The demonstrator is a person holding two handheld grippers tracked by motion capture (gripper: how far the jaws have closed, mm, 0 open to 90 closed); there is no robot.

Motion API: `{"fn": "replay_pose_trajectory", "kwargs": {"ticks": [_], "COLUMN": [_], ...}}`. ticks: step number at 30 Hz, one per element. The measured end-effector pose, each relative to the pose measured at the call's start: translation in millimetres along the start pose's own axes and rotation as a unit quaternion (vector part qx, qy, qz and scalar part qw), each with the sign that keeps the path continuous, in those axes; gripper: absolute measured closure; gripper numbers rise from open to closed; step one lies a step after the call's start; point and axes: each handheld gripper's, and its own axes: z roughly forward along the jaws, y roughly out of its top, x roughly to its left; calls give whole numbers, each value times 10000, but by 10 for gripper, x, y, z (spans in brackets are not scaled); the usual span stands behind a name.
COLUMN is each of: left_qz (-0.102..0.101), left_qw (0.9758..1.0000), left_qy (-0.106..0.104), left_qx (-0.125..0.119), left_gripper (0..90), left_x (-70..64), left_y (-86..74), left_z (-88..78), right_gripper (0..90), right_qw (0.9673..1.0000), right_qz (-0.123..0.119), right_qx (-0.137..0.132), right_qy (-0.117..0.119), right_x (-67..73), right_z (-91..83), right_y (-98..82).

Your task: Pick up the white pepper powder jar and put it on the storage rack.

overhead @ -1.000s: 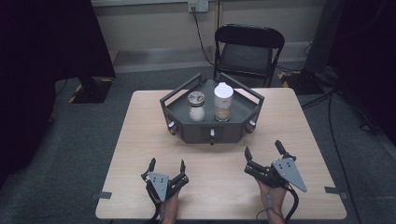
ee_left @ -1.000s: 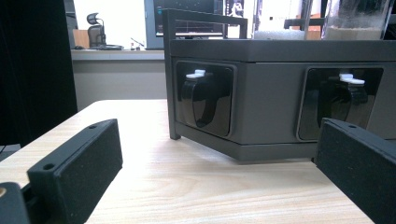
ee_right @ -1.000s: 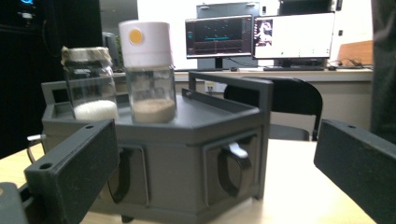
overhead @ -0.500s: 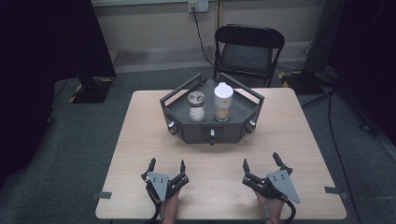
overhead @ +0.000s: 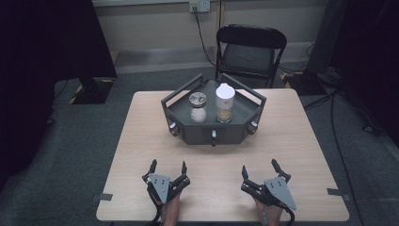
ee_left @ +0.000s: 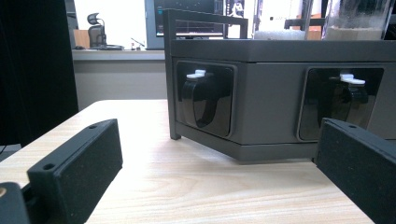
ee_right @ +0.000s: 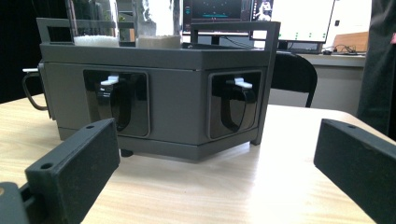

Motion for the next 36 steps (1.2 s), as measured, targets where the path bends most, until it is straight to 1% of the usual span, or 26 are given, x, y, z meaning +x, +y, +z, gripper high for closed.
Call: {"fn": "replay_pose_trajectory", "kwargs": {"ticks": [7, 10, 12, 16, 20, 25, 36], "left_qz": [1, 0, 0, 1, 3, 4, 6], "left_qw": [10000, 10000, 10000, 10000, 10000, 10000, 10000], "left_qy": [0, 1, 3, 6, 8, 8, 7], "left_qx": [0, 0, 0, -1, 0, -3, -2], "left_gripper": [3, 3, 3, 3, 3, 3, 3], "left_x": [0, -1, -1, -2, -2, -1, -1], "left_y": [0, 0, 0, -1, -1, -2, -1], "left_z": [0, 0, 0, -1, -2, -5, -5], "right_gripper": [0, 0, 0, 0, 0, 0, 0], "right_qw": [10000, 10000, 9999, 9999, 9999, 9998, 9998], "right_qz": [52, 35, 98, 101, 27, 148, 139], "right_qx": [17, 55, 39, 28, 7, -27, -46], "right_qy": [-33, -44, -65, -114, -116, -117, -117], "right_x": [-2, 5, 6, 19, 32, 10, 11], "right_z": [-21, -10, -10, -15, -18, -24, -28], "right_y": [-39, -55, -75, -100, -113, -128, -135]}}
